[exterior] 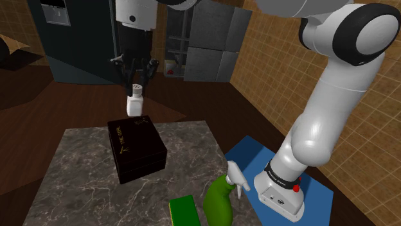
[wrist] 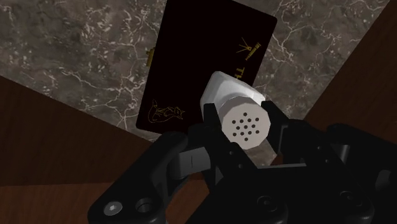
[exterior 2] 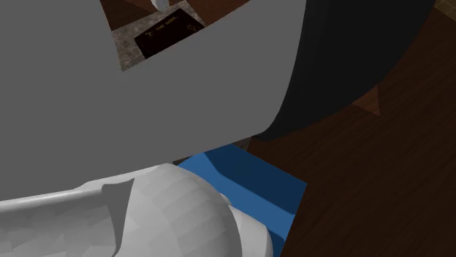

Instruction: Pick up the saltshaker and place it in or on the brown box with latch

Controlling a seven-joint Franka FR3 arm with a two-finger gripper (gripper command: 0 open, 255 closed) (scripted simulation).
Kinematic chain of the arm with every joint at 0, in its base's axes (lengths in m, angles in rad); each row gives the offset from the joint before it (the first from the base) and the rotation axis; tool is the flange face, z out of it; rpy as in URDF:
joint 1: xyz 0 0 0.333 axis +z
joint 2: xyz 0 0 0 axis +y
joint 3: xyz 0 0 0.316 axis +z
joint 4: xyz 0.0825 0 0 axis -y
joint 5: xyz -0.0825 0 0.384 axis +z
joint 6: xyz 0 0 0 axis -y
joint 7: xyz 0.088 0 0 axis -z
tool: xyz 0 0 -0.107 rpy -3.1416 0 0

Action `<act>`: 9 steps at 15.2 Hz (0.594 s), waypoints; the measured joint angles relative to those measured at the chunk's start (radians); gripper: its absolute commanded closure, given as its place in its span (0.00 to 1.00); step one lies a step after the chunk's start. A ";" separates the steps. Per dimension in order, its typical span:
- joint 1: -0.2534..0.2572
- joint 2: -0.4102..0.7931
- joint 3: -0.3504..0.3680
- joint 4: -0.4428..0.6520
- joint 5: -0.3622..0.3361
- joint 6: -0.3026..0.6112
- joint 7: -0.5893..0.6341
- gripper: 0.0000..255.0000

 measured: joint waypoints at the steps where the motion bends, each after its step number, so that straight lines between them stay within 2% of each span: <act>1: 0.000 0.000 0.000 -0.011 0.000 0.012 0.000 1.00; 9: 0.002 0.008 0.000 -0.115 -0.002 0.122 -0.006 1.00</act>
